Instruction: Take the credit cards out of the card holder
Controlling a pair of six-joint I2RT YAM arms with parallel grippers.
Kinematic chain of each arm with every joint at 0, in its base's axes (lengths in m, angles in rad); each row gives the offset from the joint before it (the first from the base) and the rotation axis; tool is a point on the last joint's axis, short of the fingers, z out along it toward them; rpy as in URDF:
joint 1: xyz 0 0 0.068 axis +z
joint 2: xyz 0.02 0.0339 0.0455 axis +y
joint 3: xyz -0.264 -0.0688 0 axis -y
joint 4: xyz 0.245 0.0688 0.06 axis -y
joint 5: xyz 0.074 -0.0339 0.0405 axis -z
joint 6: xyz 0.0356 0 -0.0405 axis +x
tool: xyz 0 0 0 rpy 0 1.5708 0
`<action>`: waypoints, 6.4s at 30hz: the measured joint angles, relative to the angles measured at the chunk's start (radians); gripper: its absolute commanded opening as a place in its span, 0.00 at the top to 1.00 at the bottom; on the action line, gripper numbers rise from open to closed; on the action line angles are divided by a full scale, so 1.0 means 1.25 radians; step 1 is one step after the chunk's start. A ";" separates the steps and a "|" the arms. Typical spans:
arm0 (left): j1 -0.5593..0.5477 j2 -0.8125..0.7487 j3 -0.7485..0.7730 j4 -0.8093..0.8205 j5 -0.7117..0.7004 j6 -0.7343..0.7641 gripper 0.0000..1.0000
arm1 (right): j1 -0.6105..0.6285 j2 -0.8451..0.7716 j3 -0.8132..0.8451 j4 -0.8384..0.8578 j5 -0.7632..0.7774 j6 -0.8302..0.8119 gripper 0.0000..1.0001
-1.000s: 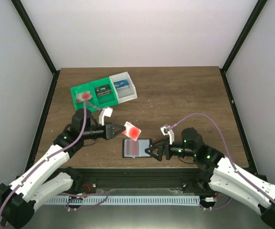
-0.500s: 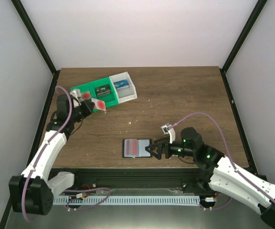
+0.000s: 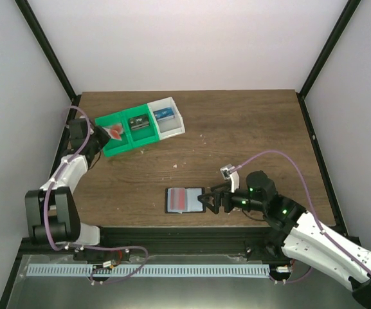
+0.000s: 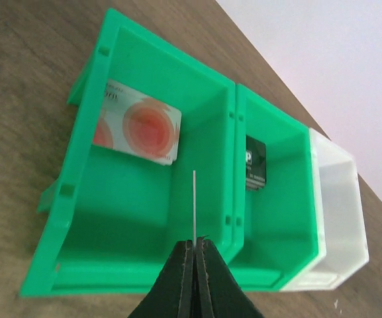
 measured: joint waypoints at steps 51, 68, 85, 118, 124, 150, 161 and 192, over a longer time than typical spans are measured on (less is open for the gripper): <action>0.006 0.338 0.176 0.168 -0.005 0.063 1.00 | 0.000 0.016 0.035 -0.015 0.035 0.016 0.00; 0.006 0.374 0.180 0.198 -0.025 0.066 1.00 | 0.000 0.009 0.035 -0.027 0.042 0.016 0.00; 0.006 0.396 0.202 0.202 -0.050 0.077 0.84 | 0.000 0.009 0.035 -0.036 0.050 0.015 0.00; 0.010 0.172 0.203 0.021 0.026 0.051 0.00 | 0.000 0.045 0.038 -0.067 0.104 0.071 0.00; 0.009 0.069 0.110 0.014 0.184 0.065 0.06 | 0.000 0.055 0.038 -0.100 0.159 0.119 0.00; -0.303 -0.194 -0.240 -0.032 0.419 0.044 0.25 | 0.000 0.297 0.063 -0.070 0.125 0.253 0.21; -0.351 -0.196 -0.342 0.032 0.449 -0.016 0.35 | 0.004 0.466 0.131 0.020 0.044 0.292 0.61; -0.357 -0.139 -0.464 0.246 0.493 -0.139 0.45 | 0.053 0.780 0.239 0.069 0.019 0.297 0.72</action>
